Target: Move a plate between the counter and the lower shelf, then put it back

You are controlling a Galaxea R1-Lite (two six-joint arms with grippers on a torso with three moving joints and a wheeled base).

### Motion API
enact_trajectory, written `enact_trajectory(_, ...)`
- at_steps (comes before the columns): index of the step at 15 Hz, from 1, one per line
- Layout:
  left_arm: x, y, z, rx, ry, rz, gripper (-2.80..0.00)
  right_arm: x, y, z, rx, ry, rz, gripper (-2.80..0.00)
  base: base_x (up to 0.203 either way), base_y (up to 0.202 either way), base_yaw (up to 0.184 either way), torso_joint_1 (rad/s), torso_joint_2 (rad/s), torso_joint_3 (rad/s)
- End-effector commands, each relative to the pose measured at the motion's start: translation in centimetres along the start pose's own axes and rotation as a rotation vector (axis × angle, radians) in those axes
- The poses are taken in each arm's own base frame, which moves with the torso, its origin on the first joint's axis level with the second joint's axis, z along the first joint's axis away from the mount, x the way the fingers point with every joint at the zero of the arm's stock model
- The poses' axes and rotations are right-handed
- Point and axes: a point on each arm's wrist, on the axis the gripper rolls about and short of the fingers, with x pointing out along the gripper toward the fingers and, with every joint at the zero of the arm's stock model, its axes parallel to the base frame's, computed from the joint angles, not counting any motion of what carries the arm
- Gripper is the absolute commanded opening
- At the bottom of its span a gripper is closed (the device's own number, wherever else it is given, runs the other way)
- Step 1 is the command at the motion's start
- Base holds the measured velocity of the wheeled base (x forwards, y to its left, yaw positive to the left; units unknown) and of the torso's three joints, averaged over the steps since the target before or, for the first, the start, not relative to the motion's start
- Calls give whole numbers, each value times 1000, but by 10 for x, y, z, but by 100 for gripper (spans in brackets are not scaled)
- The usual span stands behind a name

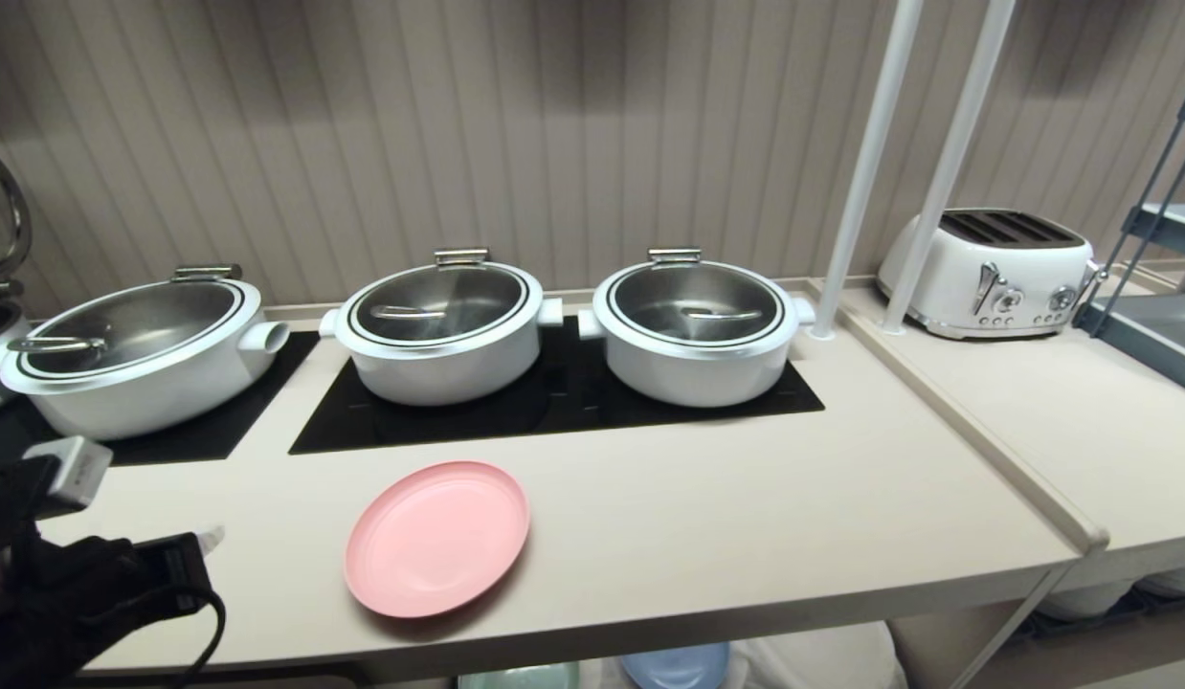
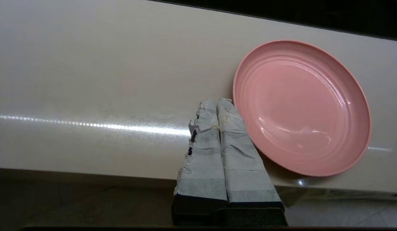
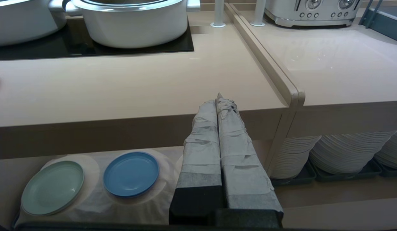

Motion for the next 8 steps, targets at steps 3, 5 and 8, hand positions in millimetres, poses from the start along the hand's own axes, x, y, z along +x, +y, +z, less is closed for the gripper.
enact_trajectory(3,-37,0,-8,45,-128,-17,-280,0,0,0,0,0,1,-280,0,0,0,0,0,0)
enact_trajectory(5,-55,3,-26,95,-159,-22,-280,0,0,0,0,0,1,-280,0,0,0,0,0,0)
enact_trajectory(8,-82,4,-42,152,-216,-56,-280,0,0,0,0,0,1,-280,0,0,0,0,0,0)
